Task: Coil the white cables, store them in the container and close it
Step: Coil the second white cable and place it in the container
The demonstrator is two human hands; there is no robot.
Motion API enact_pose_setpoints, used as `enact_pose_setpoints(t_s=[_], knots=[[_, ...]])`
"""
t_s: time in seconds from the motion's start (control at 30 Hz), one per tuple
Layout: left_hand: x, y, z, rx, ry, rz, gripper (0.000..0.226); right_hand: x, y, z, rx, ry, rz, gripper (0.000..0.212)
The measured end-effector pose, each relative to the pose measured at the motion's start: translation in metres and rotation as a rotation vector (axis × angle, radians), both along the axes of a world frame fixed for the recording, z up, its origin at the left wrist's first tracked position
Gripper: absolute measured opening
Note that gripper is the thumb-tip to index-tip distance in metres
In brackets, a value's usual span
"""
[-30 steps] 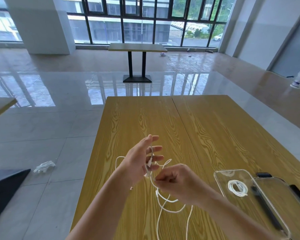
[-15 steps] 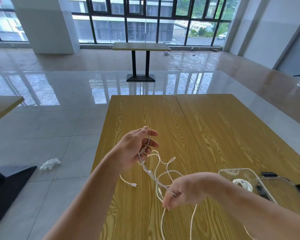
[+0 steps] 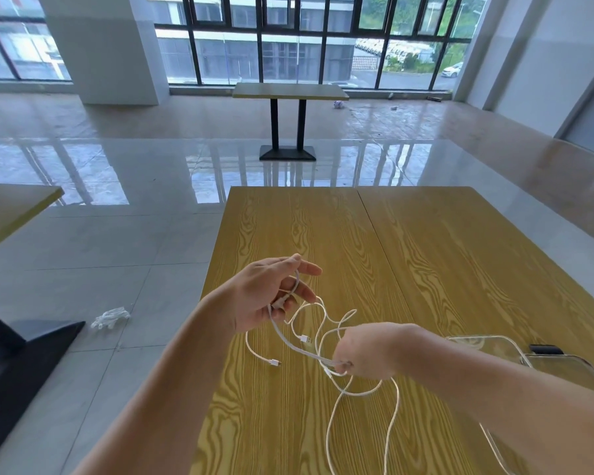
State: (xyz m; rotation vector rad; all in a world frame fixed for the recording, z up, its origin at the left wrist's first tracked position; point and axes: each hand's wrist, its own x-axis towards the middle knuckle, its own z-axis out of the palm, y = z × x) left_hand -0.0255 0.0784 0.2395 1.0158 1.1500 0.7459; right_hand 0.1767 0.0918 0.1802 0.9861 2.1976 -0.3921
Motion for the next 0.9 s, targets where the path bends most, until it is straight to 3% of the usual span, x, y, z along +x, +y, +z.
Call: enact_pose_setpoints(t_s=[0.13, 0.33, 0.47, 0.7, 0.8, 0.9], knots=[[-0.005, 0.003, -0.002, -0.008, 0.013, 0.022, 0.041, 0.001, -0.003, -0.002, -0.038, -0.011, 0.060, 0.031], [-0.004, 0.003, -0.013, -0.049, 0.026, -0.017, 0.040, -0.008, 0.002, -0.006, 0.233, -0.111, 0.169, 0.022], [-0.004, 0.001, -0.023, -0.004, 0.155, -0.057, 0.037, -0.001, 0.011, -0.016, 0.436, -0.013, 0.109, 0.026], [-0.017, 0.002, -0.035, 0.070, 0.311, -0.013, 0.034, 0.013, 0.022, -0.008, 0.484, 0.211, -0.129, 0.019], [-0.027, 0.003, -0.045, 0.018, 0.192, 0.086, 0.036, 0.022, 0.024, -0.008, 0.476, 0.397, -0.198, 0.027], [-0.035, 0.006, -0.053, -0.084, -0.021, 0.284, 0.040, 0.029, 0.021, -0.005, 0.267, 0.627, -0.370, 0.036]])
